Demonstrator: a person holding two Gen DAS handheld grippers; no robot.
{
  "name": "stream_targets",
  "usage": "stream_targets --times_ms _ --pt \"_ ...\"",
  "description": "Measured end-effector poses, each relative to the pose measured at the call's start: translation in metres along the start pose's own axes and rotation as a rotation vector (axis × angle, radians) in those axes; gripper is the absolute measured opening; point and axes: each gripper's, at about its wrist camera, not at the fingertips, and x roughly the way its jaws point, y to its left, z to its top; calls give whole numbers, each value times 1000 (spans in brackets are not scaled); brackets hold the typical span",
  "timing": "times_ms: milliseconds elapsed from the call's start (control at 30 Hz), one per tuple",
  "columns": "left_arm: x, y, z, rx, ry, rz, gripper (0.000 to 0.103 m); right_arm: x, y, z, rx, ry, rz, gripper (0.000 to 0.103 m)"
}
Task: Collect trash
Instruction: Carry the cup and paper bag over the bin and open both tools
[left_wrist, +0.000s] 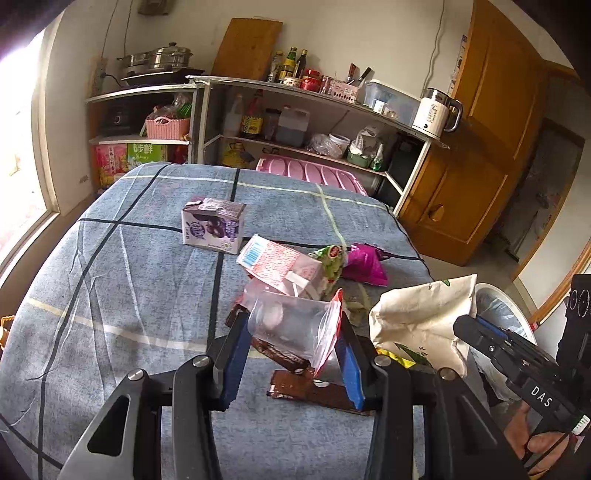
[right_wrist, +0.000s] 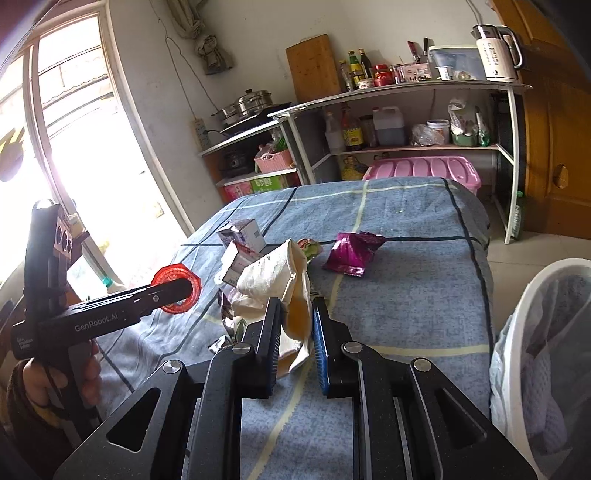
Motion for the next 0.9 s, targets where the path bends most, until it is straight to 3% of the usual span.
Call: stream_targets --times_ms 400,900 --pt "8 -81 -1 112 13 -116 45 -59 -50 -1 81 -75 -118 17" --pt "45 -201 -10 256 87 -318 45 -128 -125 -11 163 -128 -360 17"
